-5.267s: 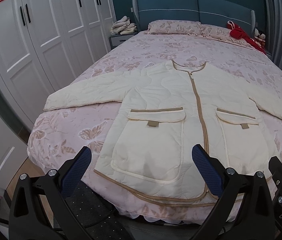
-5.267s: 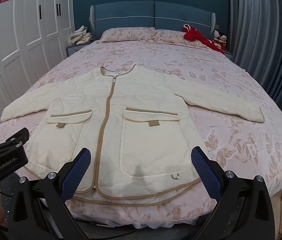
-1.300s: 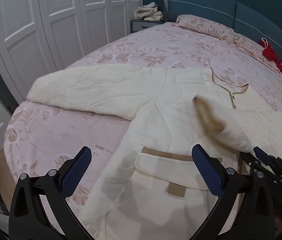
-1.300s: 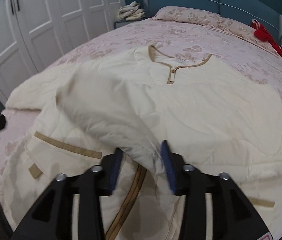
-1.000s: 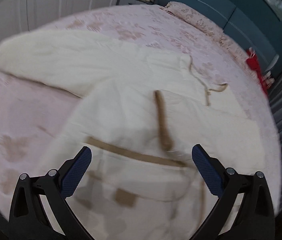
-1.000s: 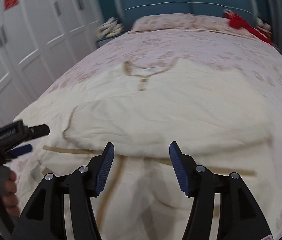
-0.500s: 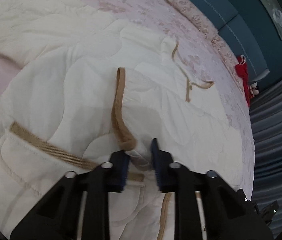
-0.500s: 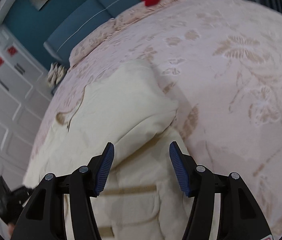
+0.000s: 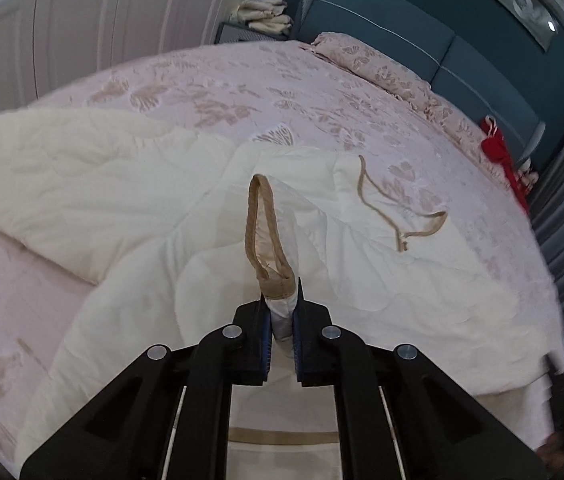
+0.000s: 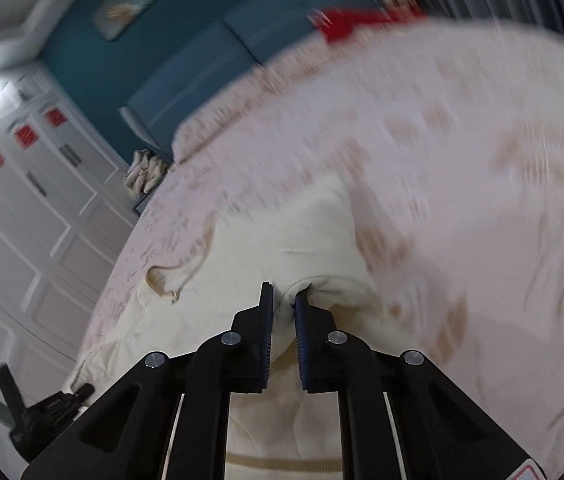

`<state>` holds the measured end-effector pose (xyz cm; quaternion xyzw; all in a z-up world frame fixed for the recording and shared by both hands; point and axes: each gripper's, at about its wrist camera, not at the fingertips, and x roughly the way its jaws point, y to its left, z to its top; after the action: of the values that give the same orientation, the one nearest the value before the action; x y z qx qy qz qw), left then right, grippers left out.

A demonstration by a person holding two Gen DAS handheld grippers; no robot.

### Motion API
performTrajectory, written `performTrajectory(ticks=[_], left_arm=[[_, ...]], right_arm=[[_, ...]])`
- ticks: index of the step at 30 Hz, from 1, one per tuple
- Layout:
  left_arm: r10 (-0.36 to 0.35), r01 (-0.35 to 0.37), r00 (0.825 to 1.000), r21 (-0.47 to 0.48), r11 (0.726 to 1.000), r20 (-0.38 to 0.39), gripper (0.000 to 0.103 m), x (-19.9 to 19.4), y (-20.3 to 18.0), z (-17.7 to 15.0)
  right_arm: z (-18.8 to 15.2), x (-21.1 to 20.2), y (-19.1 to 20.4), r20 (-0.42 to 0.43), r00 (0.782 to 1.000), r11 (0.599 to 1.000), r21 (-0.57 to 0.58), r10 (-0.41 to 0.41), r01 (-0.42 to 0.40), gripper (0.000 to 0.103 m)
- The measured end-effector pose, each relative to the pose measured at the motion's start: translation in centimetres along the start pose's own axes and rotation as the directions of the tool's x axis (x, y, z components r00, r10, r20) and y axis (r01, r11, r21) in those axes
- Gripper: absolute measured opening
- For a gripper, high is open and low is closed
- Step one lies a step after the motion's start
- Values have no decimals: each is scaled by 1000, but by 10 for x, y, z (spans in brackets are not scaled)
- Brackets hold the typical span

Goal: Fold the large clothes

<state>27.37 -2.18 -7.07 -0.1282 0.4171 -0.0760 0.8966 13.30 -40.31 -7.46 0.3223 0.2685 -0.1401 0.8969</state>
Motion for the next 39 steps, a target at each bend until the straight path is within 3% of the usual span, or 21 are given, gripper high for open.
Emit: performTrajectory(ticks=[2,5,7,10,15,21,24,26,29,31,34,39], left_arm=[[54,-54,999,68,996,-5,8,11,-6,-9],[118,-113,992,126,986,-35,8,33,-8,-26],[131,-125,991,137,983,-36,8,40,-6,-31],[129,-123,991,132,984,-36,8,42,-3,-33],[122,-119,992,113,987,-26,8,40,1,-33],[149,-149,989,74,986,-6,8,33,12,-22],[154,-153,988,73,986,-13,8,35,16,-19],[163,-161,987,85,983,-13,8,38,15,-21],[160,-157,987,97,983,-16,9,41,14,-24],[162,-159,987,103,982,-18,9,43,14,-26],[169,-165,985,103,981,-24,9,47,15,-28],[180,-177,984,109,978,-18,9,47,15,-29]], right_arm=[[-4,10,11,2,996,991,-102,-88,88,10],[-22,54,-4,-136,968,970,-150,-211,190,10],[-27,67,-19,-200,961,979,-107,-193,174,10],[-20,55,-26,-196,967,985,-78,-164,151,12],[-19,26,-37,-155,983,995,-13,-101,100,35],[-16,47,-41,-214,977,998,44,-28,39,36],[-11,55,-42,-215,977,997,74,-12,29,36],[-9,49,-44,-178,984,994,104,-8,27,12],[-5,30,-44,-86,996,992,122,1,10,9],[-12,39,-38,-109,989,994,24,-99,102,9],[-24,64,-45,-200,969,989,-5,-145,147,8],[-15,45,-20,-173,961,974,-116,-214,196,9]])
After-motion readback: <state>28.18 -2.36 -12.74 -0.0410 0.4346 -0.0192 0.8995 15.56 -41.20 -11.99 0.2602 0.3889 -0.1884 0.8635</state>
